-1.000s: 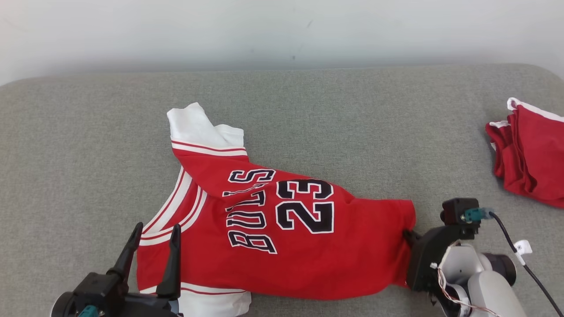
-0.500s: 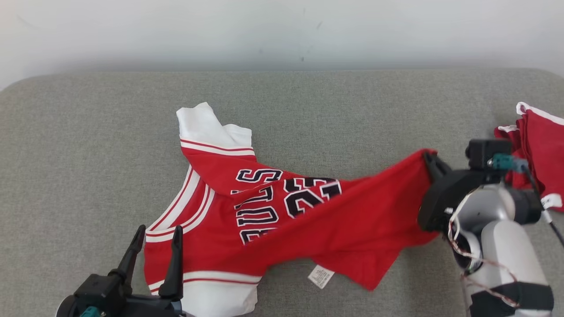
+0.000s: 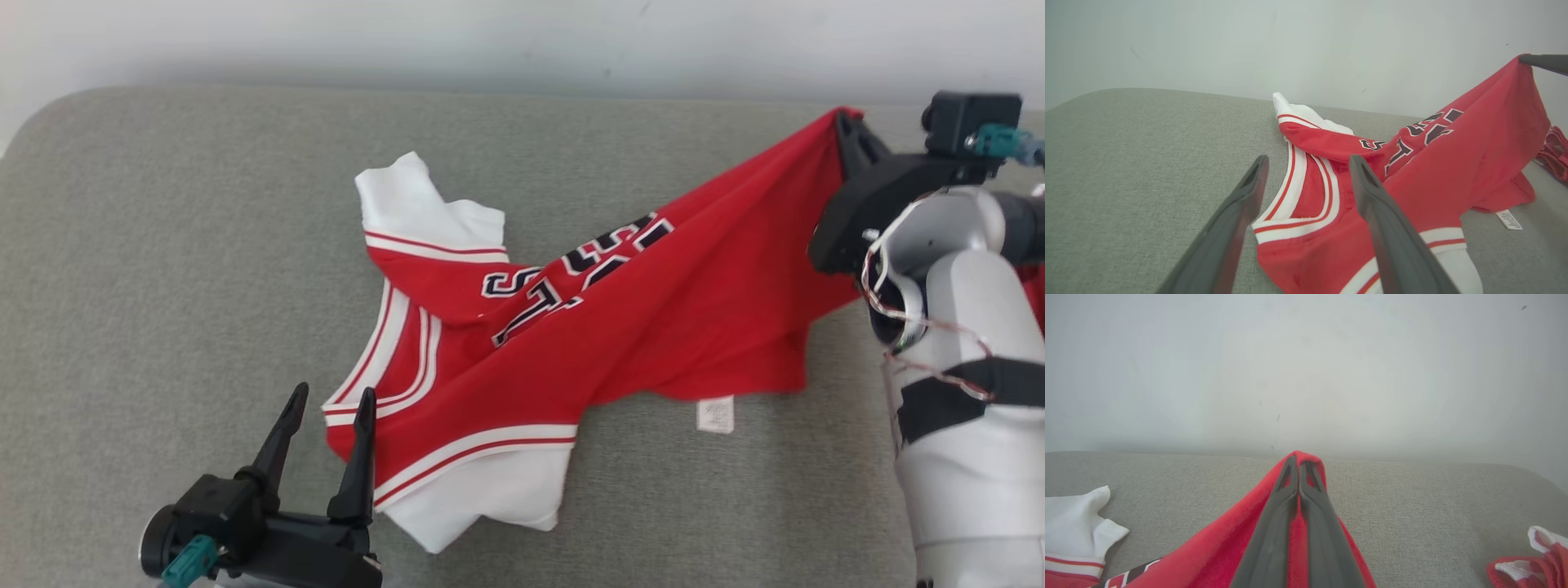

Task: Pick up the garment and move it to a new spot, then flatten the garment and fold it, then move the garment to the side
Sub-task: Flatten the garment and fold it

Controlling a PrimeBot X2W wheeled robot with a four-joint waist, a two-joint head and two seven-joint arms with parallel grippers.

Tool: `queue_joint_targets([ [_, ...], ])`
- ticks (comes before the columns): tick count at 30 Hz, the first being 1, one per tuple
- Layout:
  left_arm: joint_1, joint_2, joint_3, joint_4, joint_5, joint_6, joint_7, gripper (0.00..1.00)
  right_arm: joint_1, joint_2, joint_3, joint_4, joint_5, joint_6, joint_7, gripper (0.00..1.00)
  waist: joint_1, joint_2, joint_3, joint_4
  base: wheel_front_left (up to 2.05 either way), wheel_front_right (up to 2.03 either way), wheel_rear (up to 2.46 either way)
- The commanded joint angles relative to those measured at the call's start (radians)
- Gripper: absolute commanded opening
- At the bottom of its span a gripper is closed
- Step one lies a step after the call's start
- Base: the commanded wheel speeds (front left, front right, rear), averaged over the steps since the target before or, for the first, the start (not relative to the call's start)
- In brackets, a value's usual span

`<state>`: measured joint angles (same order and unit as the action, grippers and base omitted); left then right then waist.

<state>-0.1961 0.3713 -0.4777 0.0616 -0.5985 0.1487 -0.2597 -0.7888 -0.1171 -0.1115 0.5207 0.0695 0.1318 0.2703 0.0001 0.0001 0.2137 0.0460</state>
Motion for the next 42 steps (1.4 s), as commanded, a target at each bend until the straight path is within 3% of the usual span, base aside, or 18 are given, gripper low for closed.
queue_joint_targets([
  [1, -0.015, -0.012, -0.003, 0.01, 0.011, -0.007, -0.007, 1.0, -0.042, -0.008, 0.003, 0.043, -0.009, -0.002, -0.033, 0.0, -0.0001, -0.0001, 0.034, 0.043, 0.0, 0.0, 0.0],
  [2, -0.018, -0.015, -0.005, 0.014, 0.013, -0.008, -0.007, 1.0, -0.063, -0.015, 0.001, 0.07, -0.02, -0.002, -0.05, 0.0, -0.0001, -0.0001, 0.038, 0.051, 0.0, 0.0, 0.0],
  [3, -0.022, -0.018, -0.005, 0.019, 0.013, -0.012, -0.007, 1.0, -0.08, -0.02, 0.009, 0.102, -0.029, -0.002, -0.062, 0.42, -0.0001, -0.0001, 0.041, 0.058, 0.0, 0.0, 0.0],
  [4, -0.026, -0.022, -0.007, 0.024, 0.014, -0.016, -0.007, 1.0, -0.091, -0.02, 0.012, 0.139, -0.025, -0.002, -0.061, 1.0, -0.0001, -0.0001, 0.043, 0.066, 0.0, 0.0, 0.0],
  [9, -0.006, -0.03, -0.015, 0.049, 0.001, -0.034, -0.004, 1.0, -0.122, -0.034, 0.046, 0.241, -0.008, -0.002, -0.097, 1.0, -0.0001, -0.0001, 0.029, 0.083, 0.0, 0.0, 0.0],
  [14, 0.049, -0.021, -0.04, 0.049, -0.052, -0.074, 0.041, 1.0, -0.05, -0.054, 0.066, 0.257, 0.04, -0.002, -0.107, 1.0, -0.0001, -0.0001, -0.015, 0.08, 0.0, 0.0, 0.0],
  [23, 0.043, -0.043, -0.045, 0.135, -0.133, -0.058, 0.171, 1.0, 0.169, -0.03, 0.089, 0.024, 0.124, -0.002, -0.082, 1.0, -0.0001, -0.0001, -0.06, 0.022, 0.0, 0.0, 0.0],
  [32, -0.058, -0.054, -0.026, 0.271, -0.179, -0.001, 0.313, 1.0, 0.349, 0.015, 0.089, -0.247, 0.13, -0.002, 0.011, 1.0, -0.0001, -0.0001, -0.031, -0.039, 0.0, 0.0, 0.0],
  [33, -0.068, -0.054, -0.023, 0.289, -0.184, 0.006, 0.333, 0.79, 0.365, 0.019, 0.087, -0.273, 0.13, -0.002, 0.023, 1.0, -0.0001, -0.0001, -0.027, -0.044, 0.0, 0.0, 0.0],
  [35, -0.092, -0.051, -0.029, 0.31, -0.179, 0.001, 0.358, 0.0, 0.389, 0.025, 0.077, -0.314, 0.124, -0.002, 0.04, 1.0, -0.0001, -0.0001, -0.019, -0.052, 0.0, 0.0, 0.0],
  [38, -0.133, -0.049, -0.023, 0.327, -0.168, -0.006, 0.34, 0.0, 0.421, 0.034, 0.064, -0.369, 0.121, -0.002, 0.061, 1.0, -0.0001, -0.0001, -0.009, -0.056, 0.0, 0.0, 0.0],
  [42, -0.2, -0.031, 0.009, 0.345, -0.138, 0.022, 0.273, 0.0, 0.447, 0.042, 0.049, -0.415, 0.115, -0.002, 0.08, 1.0, -0.0001, -0.0001, 0.001, -0.054, 0.0, 0.0, 0.0],
])
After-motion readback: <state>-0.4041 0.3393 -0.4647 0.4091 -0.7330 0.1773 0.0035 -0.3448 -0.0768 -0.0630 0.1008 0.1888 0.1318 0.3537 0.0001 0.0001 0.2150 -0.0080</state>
